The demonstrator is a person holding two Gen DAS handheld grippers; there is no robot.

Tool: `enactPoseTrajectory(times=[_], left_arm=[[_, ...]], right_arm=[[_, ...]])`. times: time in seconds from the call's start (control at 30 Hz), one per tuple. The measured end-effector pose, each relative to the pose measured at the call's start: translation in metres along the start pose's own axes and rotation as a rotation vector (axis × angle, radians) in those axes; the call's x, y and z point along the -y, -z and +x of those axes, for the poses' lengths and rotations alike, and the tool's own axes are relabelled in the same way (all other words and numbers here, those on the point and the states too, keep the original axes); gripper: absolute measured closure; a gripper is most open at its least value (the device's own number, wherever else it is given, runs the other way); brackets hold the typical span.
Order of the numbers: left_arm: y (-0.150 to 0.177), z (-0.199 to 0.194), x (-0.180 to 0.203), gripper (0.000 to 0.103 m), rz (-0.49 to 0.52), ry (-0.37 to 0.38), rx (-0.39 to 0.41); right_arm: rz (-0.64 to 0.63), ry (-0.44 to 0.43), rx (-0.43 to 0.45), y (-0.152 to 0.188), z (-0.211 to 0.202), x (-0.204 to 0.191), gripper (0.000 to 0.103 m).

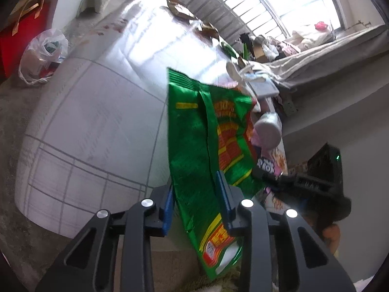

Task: Collect trash
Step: 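Grasp the green chip bag with the left tool while the right tool grasps the pink snack bag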

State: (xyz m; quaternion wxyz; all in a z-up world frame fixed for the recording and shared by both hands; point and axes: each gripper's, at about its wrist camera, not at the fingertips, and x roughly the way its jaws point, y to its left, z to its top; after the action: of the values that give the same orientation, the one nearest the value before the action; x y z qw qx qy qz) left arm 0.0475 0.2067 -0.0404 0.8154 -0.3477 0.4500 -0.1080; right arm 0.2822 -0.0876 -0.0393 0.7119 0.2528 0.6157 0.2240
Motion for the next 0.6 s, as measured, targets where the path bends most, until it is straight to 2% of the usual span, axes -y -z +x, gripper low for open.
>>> enactPoseTrajectory(times=[0.13, 0.27, 0.37, 0.43, 0.6], left_arm=[[-0.003, -0.001, -0.001, 0.082, -0.008, -0.024, 0.016], [-0.003, 0.002, 0.007, 0.088, 0.049, -0.123, 0.035], [-0.003, 0.004, 0.008, 0.093, 0.077, -0.171, 0.037], [-0.003, 0.008, 0.007, 0.094, 0.081, -0.196, 0.028], [-0.004, 0.011, 0.004, 0.095, 0.084, -0.224, 0.021]], right_arm=[[0.003, -0.021, -0.024, 0.006, 0.006, 0.0, 0.098], [-0.023, -0.008, -0.031, 0.008, 0.005, -0.003, 0.098], [-0.047, 0.01, -0.025, 0.005, 0.003, -0.011, 0.089], [-0.046, 0.012, -0.012, 0.004, -0.002, -0.011, 0.073], [-0.058, 0.048, 0.102, -0.003, -0.034, -0.006, 0.061]])
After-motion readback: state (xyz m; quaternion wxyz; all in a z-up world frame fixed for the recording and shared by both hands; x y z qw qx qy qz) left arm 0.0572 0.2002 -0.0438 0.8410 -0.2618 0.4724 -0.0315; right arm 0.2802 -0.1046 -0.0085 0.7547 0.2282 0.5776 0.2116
